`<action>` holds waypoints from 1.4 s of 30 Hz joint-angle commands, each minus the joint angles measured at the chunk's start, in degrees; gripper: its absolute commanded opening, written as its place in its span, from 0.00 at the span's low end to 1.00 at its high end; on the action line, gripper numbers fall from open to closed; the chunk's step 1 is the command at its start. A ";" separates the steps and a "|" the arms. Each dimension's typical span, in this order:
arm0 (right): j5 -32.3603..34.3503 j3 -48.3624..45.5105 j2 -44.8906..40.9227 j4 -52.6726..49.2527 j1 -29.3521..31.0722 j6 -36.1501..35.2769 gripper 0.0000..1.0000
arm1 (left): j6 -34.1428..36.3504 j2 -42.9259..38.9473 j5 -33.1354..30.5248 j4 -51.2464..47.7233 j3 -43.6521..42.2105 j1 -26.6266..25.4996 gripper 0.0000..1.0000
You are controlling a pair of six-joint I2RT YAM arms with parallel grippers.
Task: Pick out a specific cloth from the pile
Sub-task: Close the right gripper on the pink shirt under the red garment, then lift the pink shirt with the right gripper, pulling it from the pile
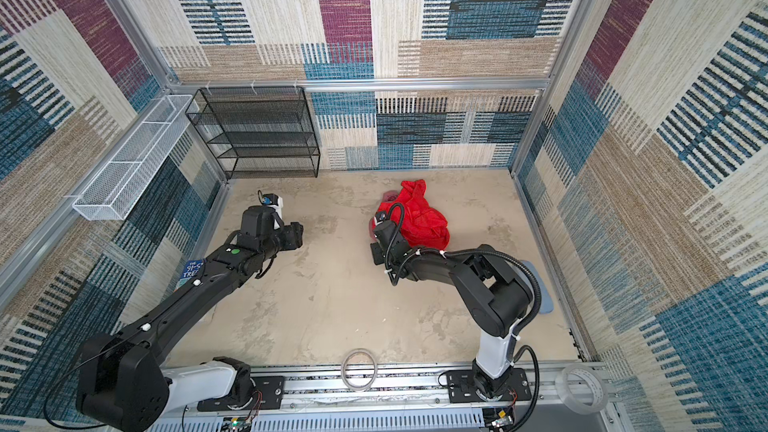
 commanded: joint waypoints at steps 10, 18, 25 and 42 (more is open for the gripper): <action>-8.95 -1.60 -10.47 0.94 -7.38 1.21 0.00 | -0.24 0.99 1.57 1.11 2.62 -0.02 0.68; -9.13 -2.51 -16.70 0.59 -11.87 -1.16 0.00 | -1.82 0.92 2.73 1.89 2.89 -0.01 0.67; -10.92 -2.34 -19.67 -0.49 -15.49 -1.17 0.00 | -3.33 -1.03 3.33 1.81 1.60 -0.02 0.67; -12.61 -2.75 -23.08 0.71 -23.09 0.96 0.00 | -0.93 -4.00 1.70 -0.79 1.15 0.00 0.67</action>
